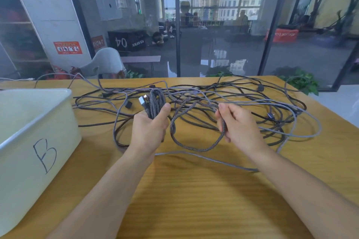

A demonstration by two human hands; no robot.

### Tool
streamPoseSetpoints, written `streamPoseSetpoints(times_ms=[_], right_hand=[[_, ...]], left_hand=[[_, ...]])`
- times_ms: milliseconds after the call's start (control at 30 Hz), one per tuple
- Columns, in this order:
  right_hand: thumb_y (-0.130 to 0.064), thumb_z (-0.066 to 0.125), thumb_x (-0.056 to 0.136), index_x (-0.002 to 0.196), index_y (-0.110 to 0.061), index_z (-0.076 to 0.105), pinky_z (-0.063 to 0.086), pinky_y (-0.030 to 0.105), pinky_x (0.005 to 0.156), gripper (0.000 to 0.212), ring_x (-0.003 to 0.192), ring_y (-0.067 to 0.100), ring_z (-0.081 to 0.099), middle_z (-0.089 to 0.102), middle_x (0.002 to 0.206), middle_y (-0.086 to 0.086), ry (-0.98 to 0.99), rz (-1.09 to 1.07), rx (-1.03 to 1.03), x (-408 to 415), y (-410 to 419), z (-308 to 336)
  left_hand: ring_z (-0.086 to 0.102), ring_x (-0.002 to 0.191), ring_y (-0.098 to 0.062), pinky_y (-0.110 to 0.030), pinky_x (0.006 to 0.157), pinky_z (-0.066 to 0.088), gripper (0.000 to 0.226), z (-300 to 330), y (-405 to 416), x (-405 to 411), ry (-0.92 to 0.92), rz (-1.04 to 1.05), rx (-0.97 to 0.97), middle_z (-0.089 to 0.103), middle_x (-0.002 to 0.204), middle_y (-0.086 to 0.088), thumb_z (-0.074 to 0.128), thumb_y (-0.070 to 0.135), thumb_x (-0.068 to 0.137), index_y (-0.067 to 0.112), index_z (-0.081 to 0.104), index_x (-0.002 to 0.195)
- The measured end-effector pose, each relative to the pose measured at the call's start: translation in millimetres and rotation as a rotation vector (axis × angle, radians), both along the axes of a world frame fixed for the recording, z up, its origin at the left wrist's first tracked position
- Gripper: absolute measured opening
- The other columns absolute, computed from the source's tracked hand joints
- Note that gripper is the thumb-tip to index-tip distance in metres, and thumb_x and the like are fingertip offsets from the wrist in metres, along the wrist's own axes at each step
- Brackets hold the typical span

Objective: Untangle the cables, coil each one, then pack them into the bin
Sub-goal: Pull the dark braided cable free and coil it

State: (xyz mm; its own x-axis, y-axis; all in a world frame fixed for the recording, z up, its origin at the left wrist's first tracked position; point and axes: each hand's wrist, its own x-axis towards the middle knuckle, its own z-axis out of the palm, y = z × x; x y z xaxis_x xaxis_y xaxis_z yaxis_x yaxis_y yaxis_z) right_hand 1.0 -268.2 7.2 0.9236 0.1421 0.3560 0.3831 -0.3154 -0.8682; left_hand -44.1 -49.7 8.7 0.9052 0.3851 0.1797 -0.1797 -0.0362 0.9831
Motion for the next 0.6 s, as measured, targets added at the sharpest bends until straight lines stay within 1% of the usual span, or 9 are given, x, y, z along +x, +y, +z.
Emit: streamPoseSetpoints(times_ms=[133, 233, 300, 333, 367, 433, 500, 533, 600], right_hand=[[-0.029, 0.040, 0.113, 0.091, -0.011, 0.065, 0.051, 0.031, 0.048, 0.038, 0.045, 0.018, 0.050, 0.063, 0.063, 0.001, 0.133, 0.006, -0.030, -0.6, 4.4, -3.1], [-0.030, 0.037, 0.112, 0.094, -0.020, 0.066, 0.061, 0.041, 0.059, 0.035, 0.056, 0.018, 0.059, 0.069, 0.072, 0.007, 0.007, 0.084, -0.187, -4.6, 3.8, -7.0], [-0.030, 0.042, 0.111, 0.103, -0.027, 0.068, 0.059, 0.046, 0.070, 0.027, 0.072, 0.016, 0.064, 0.070, 0.085, 0.001, -0.145, 0.086, -0.294, -6.7, 1.1, -7.7], [-0.025, 0.047, 0.110, 0.111, -0.029, 0.068, 0.057, 0.044, 0.070, 0.022, 0.078, 0.014, 0.063, 0.069, 0.097, -0.006, -0.267, 0.062, -0.352, -7.8, -0.2, -6.5], [-0.019, 0.051, 0.107, 0.121, -0.030, 0.067, 0.055, 0.040, 0.067, 0.024, 0.079, 0.011, 0.061, 0.066, 0.109, -0.010, -0.411, 0.030, -0.420, -9.3, -0.4, -4.0], [-0.005, 0.056, 0.099, 0.136, -0.028, 0.063, 0.049, 0.033, 0.053, 0.044, 0.076, 0.002, 0.051, 0.061, 0.124, -0.009, -0.691, -0.012, -0.535, -16.6, 3.8, 2.7], [-0.003, 0.060, 0.093, 0.141, -0.025, 0.063, 0.039, 0.023, 0.048, 0.054, 0.078, -0.002, 0.043, 0.062, 0.127, -0.003, -0.886, -0.011, -0.580, -29.4, 12.0, 6.9], [-0.008, 0.062, 0.093, 0.140, -0.025, 0.065, 0.037, 0.021, 0.051, 0.050, 0.079, -0.001, 0.044, 0.065, 0.126, -0.001, -0.957, 0.006, -0.590, -35.6, 16.7, 6.8], [-0.023, 0.066, 0.101, 0.134, -0.024, 0.070, 0.046, 0.024, 0.053, 0.033, 0.083, 0.007, 0.057, 0.069, 0.119, 0.000, -1.031, 0.058, -0.591, -42.5, 23.8, 3.8]], left_hand=[[0.024, 0.052, -0.019, -0.029, 0.048, 0.023, 0.042, 1.1, 1.3, -1.1, -0.021, 0.025, 0.011, 0.034, 0.061, -0.009, 0.065, 0.033, 0.102, 0.007, 0.047, 0.073], [0.026, 0.047, -0.016, -0.026, 0.045, 0.024, 0.040, 0.8, 7.7, -1.1, -0.019, 0.060, 0.000, 0.035, 0.055, -0.001, 0.064, 0.030, 0.102, 0.009, 0.045, 0.073], [0.026, 0.045, -0.013, -0.024, 0.044, 0.024, 0.043, 0.4, 13.0, 0.4, -0.006, 0.098, -0.015, 0.036, 0.052, 0.005, 0.065, 0.030, 0.102, 0.016, 0.042, 0.069], [0.027, 0.044, -0.012, -0.023, 0.043, 0.024, 0.044, -0.2, 14.9, 1.7, -0.003, 0.114, -0.018, 0.037, 0.051, 0.007, 0.065, 0.030, 0.101, 0.018, 0.041, 0.067], [0.028, 0.043, -0.011, -0.023, 0.043, 0.025, 0.044, -0.6, 15.7, 2.8, -0.001, 0.125, -0.018, 0.039, 0.050, 0.007, 0.066, 0.029, 0.101, 0.018, 0.042, 0.066], [0.033, 0.043, -0.011, -0.023, 0.044, 0.029, 0.040, -1.3, 14.5, 4.7, 0.000, 0.149, -0.001, 0.044, 0.052, 0.005, 0.067, 0.031, 0.101, 0.015, 0.049, 0.069], [0.036, 0.042, -0.011, -0.025, 0.045, 0.032, 0.041, -3.1, 12.0, 5.3, 0.004, 0.166, 0.031, 0.049, 0.054, 0.001, 0.068, 0.032, 0.100, 0.013, 0.050, 0.069], [0.037, 0.042, -0.011, -0.026, 0.045, 0.033, 0.042, -3.9, 11.2, 5.4, 0.006, 0.170, 0.044, 0.050, 0.053, 0.001, 0.068, 0.033, 0.100, 0.014, 0.049, 0.067], [0.036, 0.042, -0.012, -0.028, 0.046, 0.033, 0.044, -5.0, 11.1, 5.4, 0.005, 0.157, 0.060, 0.049, 0.052, 0.003, 0.067, 0.033, 0.100, 0.014, 0.048, 0.065]])
